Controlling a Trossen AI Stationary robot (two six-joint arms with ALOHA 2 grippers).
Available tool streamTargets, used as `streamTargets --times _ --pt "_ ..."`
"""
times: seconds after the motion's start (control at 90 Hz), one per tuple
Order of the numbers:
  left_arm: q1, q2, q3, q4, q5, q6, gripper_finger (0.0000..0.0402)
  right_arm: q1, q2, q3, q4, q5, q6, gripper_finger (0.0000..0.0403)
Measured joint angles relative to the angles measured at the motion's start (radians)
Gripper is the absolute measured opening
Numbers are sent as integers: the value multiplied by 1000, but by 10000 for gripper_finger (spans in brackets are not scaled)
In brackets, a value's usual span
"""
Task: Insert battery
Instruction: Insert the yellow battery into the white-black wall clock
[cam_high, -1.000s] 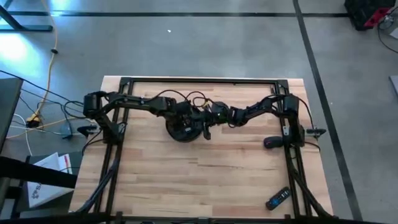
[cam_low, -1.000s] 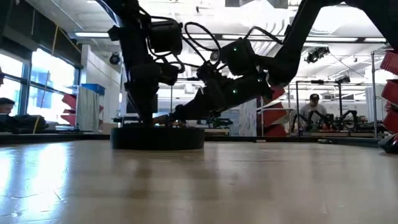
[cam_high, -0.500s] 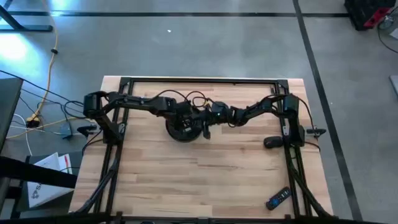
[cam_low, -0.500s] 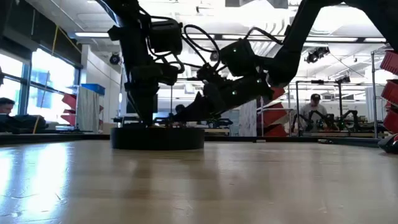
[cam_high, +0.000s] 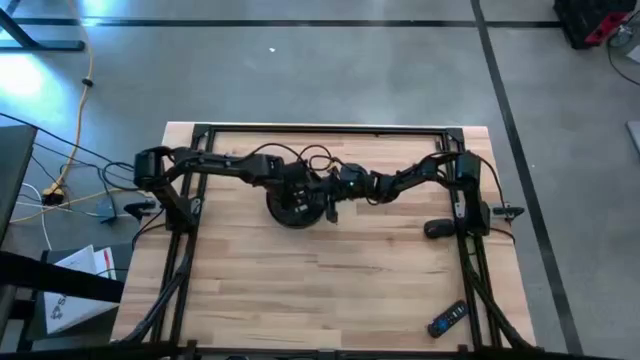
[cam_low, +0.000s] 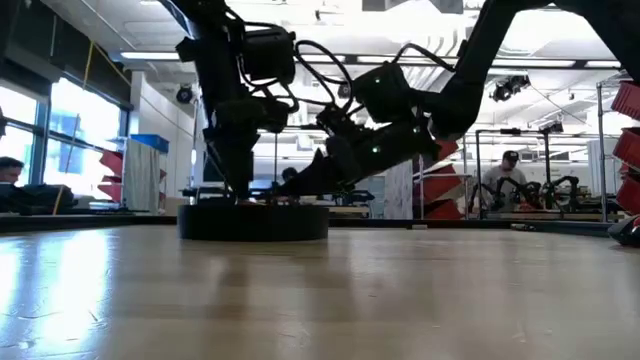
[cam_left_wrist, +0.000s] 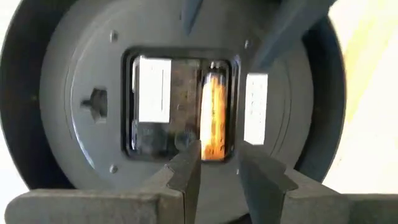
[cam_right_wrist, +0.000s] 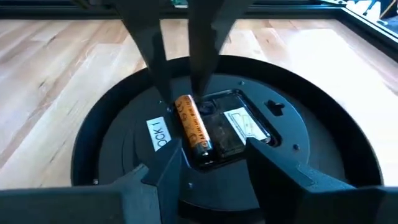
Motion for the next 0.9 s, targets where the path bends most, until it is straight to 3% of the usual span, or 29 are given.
streamTargets --times 0.156,0.367,0.644,0.9 --pt "-8 -86 -3 -69 -74 -34 87 1 0 39 -54 -1 -3 149" --pt "-44 -182 -75 -1 -231 -71 87 -1 -5 64 -192 -7 -28 149" --pt "-78 -171 -192 236 -233 -78 88 7 -123 64 -334 -9 -56 149" --pt "-82 -175 -191 170 -234 -77 88 -25 -143 64 -464 27 -77 149"
